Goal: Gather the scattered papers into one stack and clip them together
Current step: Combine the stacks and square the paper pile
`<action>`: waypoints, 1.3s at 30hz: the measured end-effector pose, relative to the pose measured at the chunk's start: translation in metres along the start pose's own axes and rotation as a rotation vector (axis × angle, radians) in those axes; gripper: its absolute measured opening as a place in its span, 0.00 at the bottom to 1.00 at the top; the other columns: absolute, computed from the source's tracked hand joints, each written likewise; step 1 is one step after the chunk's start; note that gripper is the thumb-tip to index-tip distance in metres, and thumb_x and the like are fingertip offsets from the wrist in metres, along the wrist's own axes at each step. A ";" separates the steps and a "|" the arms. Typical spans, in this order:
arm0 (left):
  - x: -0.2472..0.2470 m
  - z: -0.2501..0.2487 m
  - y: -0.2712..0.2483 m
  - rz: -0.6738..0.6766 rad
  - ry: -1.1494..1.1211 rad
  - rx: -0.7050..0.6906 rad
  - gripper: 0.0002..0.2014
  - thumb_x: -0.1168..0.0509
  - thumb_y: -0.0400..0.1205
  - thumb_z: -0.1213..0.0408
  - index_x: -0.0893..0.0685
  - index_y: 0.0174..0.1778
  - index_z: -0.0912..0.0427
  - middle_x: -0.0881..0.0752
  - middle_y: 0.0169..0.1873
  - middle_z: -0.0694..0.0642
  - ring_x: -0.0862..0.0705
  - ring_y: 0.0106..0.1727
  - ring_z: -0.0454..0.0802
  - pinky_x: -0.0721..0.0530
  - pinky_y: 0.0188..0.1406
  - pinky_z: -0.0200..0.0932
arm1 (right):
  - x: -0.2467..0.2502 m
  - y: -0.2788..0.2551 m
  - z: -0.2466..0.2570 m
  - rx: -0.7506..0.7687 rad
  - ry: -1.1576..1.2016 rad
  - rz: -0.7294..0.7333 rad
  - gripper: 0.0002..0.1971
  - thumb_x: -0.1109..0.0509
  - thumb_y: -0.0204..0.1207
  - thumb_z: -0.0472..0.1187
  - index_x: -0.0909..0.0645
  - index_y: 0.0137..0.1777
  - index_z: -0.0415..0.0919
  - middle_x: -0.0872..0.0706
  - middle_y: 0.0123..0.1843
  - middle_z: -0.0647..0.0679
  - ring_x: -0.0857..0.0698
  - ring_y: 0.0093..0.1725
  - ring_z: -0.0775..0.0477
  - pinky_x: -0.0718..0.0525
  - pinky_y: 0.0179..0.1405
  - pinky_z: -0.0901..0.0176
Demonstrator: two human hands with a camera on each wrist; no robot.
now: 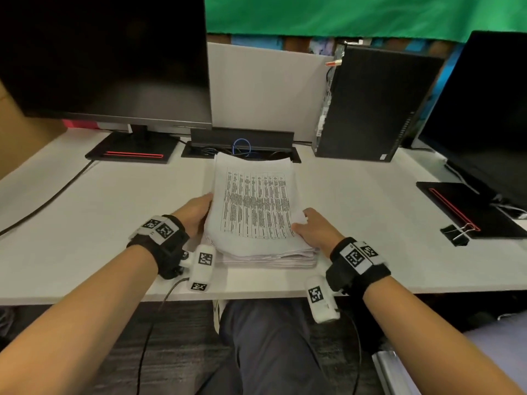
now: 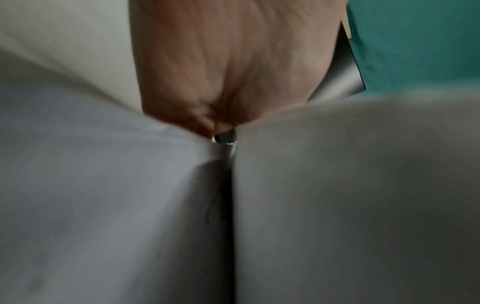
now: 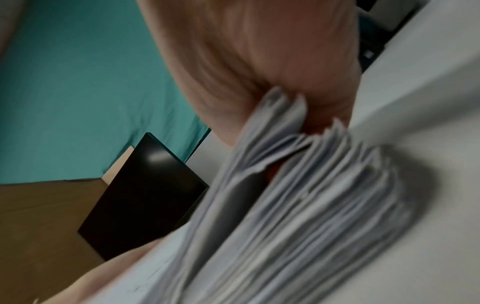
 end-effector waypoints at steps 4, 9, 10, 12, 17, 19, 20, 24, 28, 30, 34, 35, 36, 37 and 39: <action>-0.007 0.002 0.000 0.059 0.061 0.000 0.30 0.45 0.80 0.35 0.15 0.60 0.57 0.10 0.53 0.57 0.13 0.57 0.57 0.19 0.65 0.57 | -0.003 -0.002 -0.001 -0.031 -0.028 -0.011 0.21 0.43 0.85 0.34 0.40 0.77 0.32 0.22 0.68 0.36 0.24 0.53 0.45 0.24 0.50 0.58; -0.013 0.008 0.002 -0.028 0.193 -0.027 0.27 0.39 0.82 0.46 0.23 0.69 0.65 0.14 0.59 0.62 0.14 0.58 0.60 0.18 0.63 0.58 | 0.009 -0.008 -0.010 -0.035 -0.175 0.046 0.26 0.39 0.85 0.43 0.39 0.78 0.33 0.23 0.72 0.37 0.20 0.63 0.40 0.23 0.52 0.58; -0.013 0.010 0.005 -0.081 0.262 -0.054 0.25 0.37 0.83 0.53 0.25 0.70 0.68 0.16 0.61 0.64 0.15 0.58 0.61 0.18 0.63 0.58 | 0.012 -0.011 -0.012 -0.033 -0.205 0.063 0.27 0.38 0.85 0.46 0.39 0.79 0.33 0.22 0.70 0.37 0.18 0.61 0.40 0.22 0.51 0.58; -0.015 0.012 0.003 -0.125 0.282 -0.099 0.21 0.38 0.83 0.62 0.27 0.70 0.69 0.17 0.62 0.65 0.16 0.59 0.62 0.17 0.61 0.59 | 0.021 -0.014 -0.020 -0.049 -0.224 0.078 0.32 0.35 0.84 0.50 0.39 0.80 0.33 0.19 0.59 0.38 0.15 0.43 0.45 0.19 0.39 0.58; -0.024 0.001 -0.031 -0.114 0.046 -0.309 0.17 0.41 0.86 0.65 0.30 0.71 0.63 0.18 0.60 0.63 0.15 0.52 0.56 0.16 0.44 0.49 | 0.047 -0.009 -0.025 -0.092 0.364 0.109 0.46 0.18 0.56 0.68 0.28 0.65 0.38 0.20 0.59 0.39 0.14 0.51 0.45 0.15 0.57 0.52; -0.030 -0.014 -0.049 -0.075 0.002 -0.415 0.16 0.41 0.86 0.65 0.30 0.71 0.60 0.16 0.58 0.59 0.14 0.50 0.52 0.16 0.41 0.45 | 0.048 -0.008 -0.015 -0.110 0.829 0.236 0.40 0.20 0.62 0.64 0.25 0.64 0.35 0.17 0.63 0.38 0.13 0.57 0.40 0.17 0.66 0.43; -0.032 -0.023 -0.057 -0.041 -0.012 -0.456 0.17 0.41 0.86 0.65 0.30 0.71 0.59 0.16 0.56 0.57 0.13 0.51 0.52 0.15 0.42 0.46 | 0.047 -0.008 -0.009 -0.077 0.977 0.328 0.33 0.25 0.73 0.60 0.25 0.70 0.38 0.16 0.66 0.37 0.14 0.63 0.37 0.20 0.69 0.38; -0.033 -0.064 -0.080 -0.028 0.102 -0.680 0.14 0.40 0.85 0.64 0.30 0.67 0.54 0.15 0.57 0.53 0.12 0.52 0.49 0.13 0.47 0.46 | 0.058 -0.015 0.025 0.138 1.035 0.251 0.24 0.32 0.83 0.44 0.26 0.78 0.41 0.15 0.69 0.39 0.16 0.68 0.39 0.20 0.70 0.37; -0.036 -0.092 -0.089 -0.157 0.236 -0.932 0.11 0.47 0.88 0.67 0.33 0.67 0.58 0.21 0.55 0.46 0.18 0.46 0.25 0.20 0.41 0.22 | 0.080 -0.035 0.055 0.459 0.860 -0.021 0.21 0.31 0.81 0.36 0.25 0.75 0.43 0.15 0.69 0.43 0.15 0.67 0.43 0.17 0.67 0.40; -0.042 -0.094 -0.090 -0.183 0.212 -1.007 0.15 0.49 0.89 0.67 0.36 0.72 0.61 0.22 0.57 0.46 0.18 0.49 0.24 0.19 0.45 0.23 | 0.085 -0.045 0.065 0.534 0.802 -0.097 0.21 0.31 0.82 0.37 0.25 0.74 0.44 0.14 0.68 0.46 0.14 0.67 0.47 0.17 0.67 0.41; -0.049 -0.087 -0.089 -0.222 0.120 -1.071 0.18 0.50 0.89 0.65 0.39 0.75 0.63 0.24 0.61 0.48 0.20 0.58 0.29 0.21 0.57 0.26 | 0.091 -0.054 0.067 0.597 0.662 -0.136 0.25 0.30 0.80 0.40 0.28 0.77 0.42 0.15 0.68 0.48 0.14 0.66 0.49 0.16 0.67 0.41; -0.049 -0.086 -0.089 -0.231 0.065 -1.064 0.17 0.49 0.89 0.65 0.38 0.74 0.63 0.24 0.61 0.47 0.20 0.58 0.28 0.21 0.56 0.26 | 0.092 -0.056 0.065 0.611 0.641 -0.102 0.26 0.29 0.80 0.40 0.29 0.77 0.42 0.15 0.68 0.47 0.14 0.66 0.48 0.16 0.66 0.42; -0.048 -0.086 -0.087 -0.239 0.005 -1.055 0.17 0.47 0.89 0.63 0.37 0.73 0.61 0.24 0.61 0.45 0.20 0.57 0.26 0.21 0.55 0.25 | 0.092 -0.057 0.064 0.623 0.623 -0.077 0.25 0.28 0.79 0.39 0.28 0.76 0.43 0.14 0.68 0.46 0.14 0.66 0.47 0.15 0.65 0.43; -0.046 -0.086 -0.088 -0.242 -0.049 -1.037 0.16 0.44 0.88 0.62 0.35 0.71 0.57 0.23 0.60 0.43 0.20 0.56 0.24 0.21 0.53 0.24 | 0.093 -0.060 0.064 0.630 0.612 -0.063 0.23 0.28 0.78 0.39 0.25 0.73 0.44 0.13 0.67 0.46 0.13 0.65 0.46 0.15 0.64 0.43; -0.045 -0.088 -0.087 -0.191 -0.125 -0.993 0.19 0.35 0.82 0.55 0.30 0.68 0.51 0.19 0.59 0.42 0.18 0.56 0.27 0.19 0.52 0.27 | 0.092 -0.062 0.065 0.637 0.612 -0.068 0.18 0.27 0.77 0.38 0.20 0.66 0.47 0.11 0.63 0.45 0.12 0.62 0.46 0.14 0.62 0.41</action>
Point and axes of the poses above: each hand's wrist, its own y-axis towards the middle knuckle, its own x-axis out of the back of the hand, z = x × y, the point moved 1 cm from there along y, towards the middle knuckle
